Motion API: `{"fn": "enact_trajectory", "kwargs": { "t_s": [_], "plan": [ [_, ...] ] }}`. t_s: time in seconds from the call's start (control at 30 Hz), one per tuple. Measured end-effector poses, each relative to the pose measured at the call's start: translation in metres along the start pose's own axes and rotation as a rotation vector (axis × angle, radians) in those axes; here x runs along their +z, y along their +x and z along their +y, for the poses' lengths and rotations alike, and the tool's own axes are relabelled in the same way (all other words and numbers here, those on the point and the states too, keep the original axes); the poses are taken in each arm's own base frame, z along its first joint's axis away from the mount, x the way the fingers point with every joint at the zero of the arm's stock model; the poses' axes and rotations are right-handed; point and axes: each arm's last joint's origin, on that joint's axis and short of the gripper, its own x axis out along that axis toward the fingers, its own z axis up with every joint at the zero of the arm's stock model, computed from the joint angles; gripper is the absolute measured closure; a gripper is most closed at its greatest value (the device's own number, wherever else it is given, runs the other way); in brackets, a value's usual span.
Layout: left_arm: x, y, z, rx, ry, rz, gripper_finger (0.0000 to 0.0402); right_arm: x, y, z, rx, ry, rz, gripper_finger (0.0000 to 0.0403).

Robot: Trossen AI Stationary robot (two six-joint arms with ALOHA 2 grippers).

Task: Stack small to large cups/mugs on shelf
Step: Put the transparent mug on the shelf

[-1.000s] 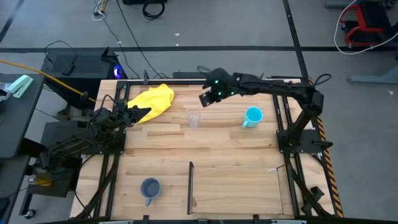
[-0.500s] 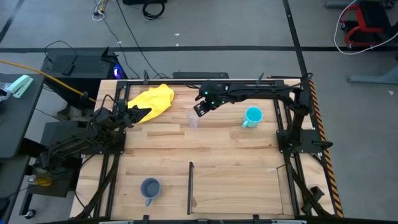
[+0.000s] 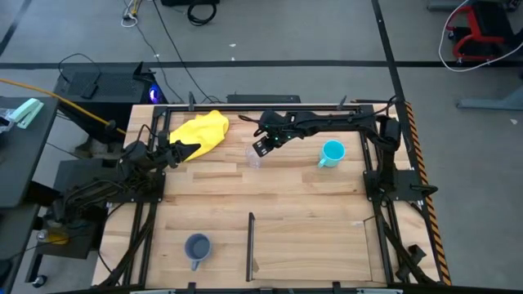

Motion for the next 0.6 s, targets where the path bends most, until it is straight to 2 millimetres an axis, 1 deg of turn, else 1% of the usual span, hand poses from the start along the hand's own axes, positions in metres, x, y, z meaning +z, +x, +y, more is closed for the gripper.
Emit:
{"fn": "enact_trajectory", "kwargs": {
  "t_s": [0.1, 0.27, 0.47, 0.6],
  "plan": [
    [0.0, 0.0, 0.0, 0.0, 0.0, 0.0, 0.0363, 0.001, -0.004, 0.001, 0.017, -0.009, -0.013, 0.0306],
    [0.0, 0.0, 0.0, 0.002, 0.001, 0.0, 0.0359, -0.002, -0.003, 0.005, 0.025, -0.02, -0.004, 0.0306],
    [-0.001, 0.0, 0.001, 0.008, 0.001, 0.006, 0.0362, -0.006, 0.004, 0.011, 0.031, -0.037, 0.004, 0.0307],
    [-0.001, 0.0, 0.002, 0.018, -0.002, 0.012, 0.036, -0.007, 0.005, 0.012, 0.02, -0.04, -0.006, 0.0307]
  ]
}}
